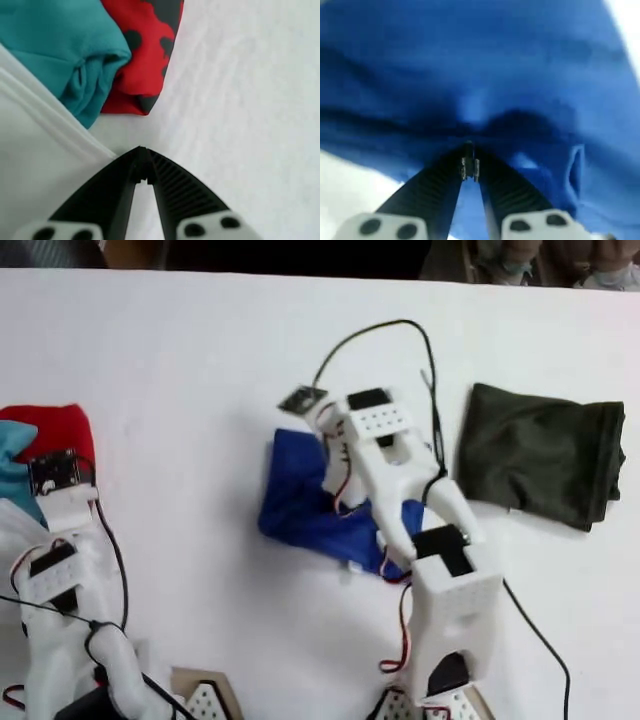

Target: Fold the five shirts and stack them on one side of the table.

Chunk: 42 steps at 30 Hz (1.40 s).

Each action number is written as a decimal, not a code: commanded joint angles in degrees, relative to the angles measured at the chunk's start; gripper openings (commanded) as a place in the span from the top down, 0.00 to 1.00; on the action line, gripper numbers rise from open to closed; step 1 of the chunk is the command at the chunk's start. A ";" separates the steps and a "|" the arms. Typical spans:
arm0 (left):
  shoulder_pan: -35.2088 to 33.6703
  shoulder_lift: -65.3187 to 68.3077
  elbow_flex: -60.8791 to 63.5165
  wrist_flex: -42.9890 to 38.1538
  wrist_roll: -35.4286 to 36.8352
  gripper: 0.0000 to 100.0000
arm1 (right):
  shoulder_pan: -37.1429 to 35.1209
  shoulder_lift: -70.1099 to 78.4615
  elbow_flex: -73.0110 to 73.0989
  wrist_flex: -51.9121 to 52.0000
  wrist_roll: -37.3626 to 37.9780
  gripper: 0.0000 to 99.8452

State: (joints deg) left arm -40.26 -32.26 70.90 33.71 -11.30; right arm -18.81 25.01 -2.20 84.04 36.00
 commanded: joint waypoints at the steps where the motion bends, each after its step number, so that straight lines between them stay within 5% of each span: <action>1: 0.44 -1.67 -0.22 -0.88 0.70 0.97 | 4.70 -1.01 -0.35 4.79 3.08 0.98; 14: 0.44 -1.67 -0.22 -0.88 0.70 0.97 | 12.35 -16.84 0.18 13.49 16.88 0.98; 20: 0.44 -1.67 -0.22 -0.88 0.70 0.97 | 7.69 -27.30 1.05 9.71 11.96 0.98; 23: 0.44 -1.67 -0.22 -0.88 0.70 0.97 | 4.97 -24.31 4.40 0.40 2.81 0.98; 27: 0.44 -1.67 -0.22 -0.88 0.70 0.97 | 1.10 -14.90 9.85 -7.78 0.44 0.98; 36: 0.44 -1.67 -0.22 -0.88 0.70 0.97 | -5.85 -12.09 10.81 3.47 1.76 0.98; 42: 0.44 -1.67 -0.22 -0.88 0.70 0.97 | -9.71 -15.96 19.16 9.63 11.16 0.98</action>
State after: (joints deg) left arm -40.26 -32.26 70.90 33.71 -11.30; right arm -27.69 13.41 14.42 91.96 44.09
